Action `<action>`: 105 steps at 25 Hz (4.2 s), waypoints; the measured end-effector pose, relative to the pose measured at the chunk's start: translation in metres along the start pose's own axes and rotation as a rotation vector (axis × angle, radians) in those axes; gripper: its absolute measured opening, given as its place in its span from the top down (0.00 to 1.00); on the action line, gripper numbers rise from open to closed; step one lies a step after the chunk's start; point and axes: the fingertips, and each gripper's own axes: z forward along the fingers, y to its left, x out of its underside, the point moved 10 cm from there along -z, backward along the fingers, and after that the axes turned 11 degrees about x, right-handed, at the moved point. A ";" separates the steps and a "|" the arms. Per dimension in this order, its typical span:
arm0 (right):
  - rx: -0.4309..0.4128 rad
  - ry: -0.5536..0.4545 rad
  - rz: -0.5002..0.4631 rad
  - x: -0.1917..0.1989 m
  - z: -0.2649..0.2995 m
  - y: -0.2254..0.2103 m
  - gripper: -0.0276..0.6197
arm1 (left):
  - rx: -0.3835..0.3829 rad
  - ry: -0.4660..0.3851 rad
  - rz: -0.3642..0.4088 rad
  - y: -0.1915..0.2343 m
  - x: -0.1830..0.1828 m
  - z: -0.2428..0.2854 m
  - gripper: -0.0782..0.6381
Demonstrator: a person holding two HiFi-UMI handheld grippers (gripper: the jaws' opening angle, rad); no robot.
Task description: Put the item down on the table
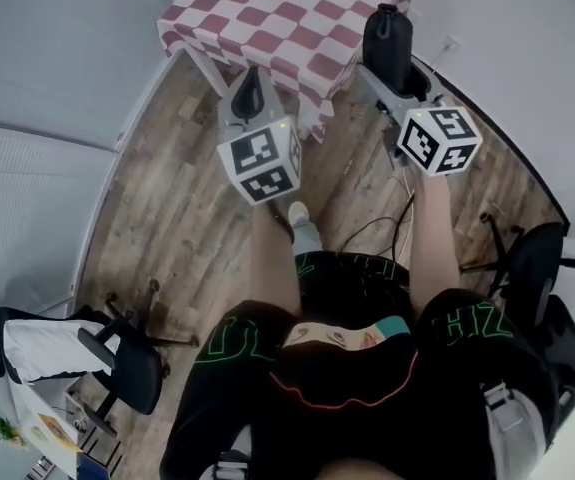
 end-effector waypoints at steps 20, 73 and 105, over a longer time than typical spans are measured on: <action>0.034 -0.052 -0.024 -0.054 0.070 -0.005 0.46 | 0.045 -0.059 -0.045 0.044 -0.022 0.065 0.88; -0.085 0.045 0.341 -0.005 0.346 -0.193 0.46 | -0.095 0.212 0.068 0.058 -0.003 0.323 0.88; -0.039 0.386 0.229 0.072 0.463 -0.134 0.46 | 0.016 0.402 -0.093 0.157 0.071 0.419 0.88</action>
